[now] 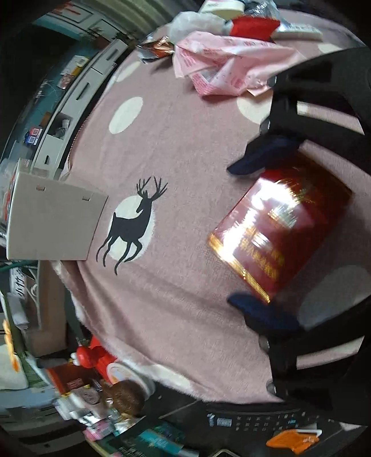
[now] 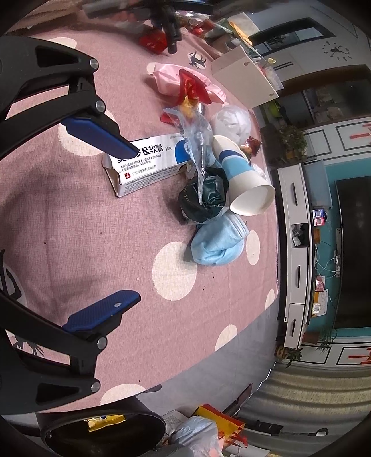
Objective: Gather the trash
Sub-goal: 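Grasp the red cigarette box with the left tool while the right tool grasps the ointment box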
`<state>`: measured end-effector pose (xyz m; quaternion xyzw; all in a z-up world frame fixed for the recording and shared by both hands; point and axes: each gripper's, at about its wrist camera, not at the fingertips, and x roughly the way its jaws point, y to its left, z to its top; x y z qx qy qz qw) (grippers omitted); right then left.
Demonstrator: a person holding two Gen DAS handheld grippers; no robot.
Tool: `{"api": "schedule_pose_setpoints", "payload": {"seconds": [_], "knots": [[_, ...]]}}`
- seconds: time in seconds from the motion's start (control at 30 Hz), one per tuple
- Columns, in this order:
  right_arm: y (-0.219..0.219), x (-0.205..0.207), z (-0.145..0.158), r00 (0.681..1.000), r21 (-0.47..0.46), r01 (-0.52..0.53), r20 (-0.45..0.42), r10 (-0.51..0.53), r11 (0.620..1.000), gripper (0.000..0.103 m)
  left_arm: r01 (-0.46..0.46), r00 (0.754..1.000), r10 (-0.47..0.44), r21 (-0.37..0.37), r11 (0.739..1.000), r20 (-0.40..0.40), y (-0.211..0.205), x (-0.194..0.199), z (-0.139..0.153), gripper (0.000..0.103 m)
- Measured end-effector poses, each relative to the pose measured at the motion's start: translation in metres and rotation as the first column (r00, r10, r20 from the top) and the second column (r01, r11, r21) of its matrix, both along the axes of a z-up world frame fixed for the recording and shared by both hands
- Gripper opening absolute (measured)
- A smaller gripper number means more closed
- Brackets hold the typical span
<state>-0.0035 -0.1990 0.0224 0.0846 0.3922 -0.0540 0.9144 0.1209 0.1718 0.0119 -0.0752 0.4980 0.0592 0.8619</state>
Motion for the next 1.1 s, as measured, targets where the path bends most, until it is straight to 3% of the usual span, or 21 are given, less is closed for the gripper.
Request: {"api": "schedule_pose_setpoints", "payload": {"seconds": [0.27, 0.6, 0.93, 1.1], "knots": [[-0.005, 0.0, 0.001, 1.0, 0.017, 0.016, -0.005, -0.016, 1.0, 0.091, 0.032, 0.999, -0.031, -0.126, 0.992, 0.008, -0.023, -0.015, 0.006, 0.061], [0.0, 0.005, 0.0, 1.0, 0.028, -0.007, -0.019, 0.008, 1.0, 0.091, 0.151, 0.988, -0.142, -0.159, 0.976, 0.065, -0.091, -0.046, 0.034, 0.058], [0.024, 0.045, -0.017, 0.981, 0.113, -0.16, -0.088, 0.171, 0.981, 0.091, 0.207, 0.978, -0.201, -0.223, 0.953, 0.052, -0.139, -0.079, 0.032, 0.057], [0.041, 0.062, -0.023, 0.964, 0.089, -0.235, -0.104, 0.244, 0.968, 0.085, 0.219, 0.975, -0.206, -0.194, 0.956, 0.083, -0.151, -0.098, 0.038, 0.057]]}}
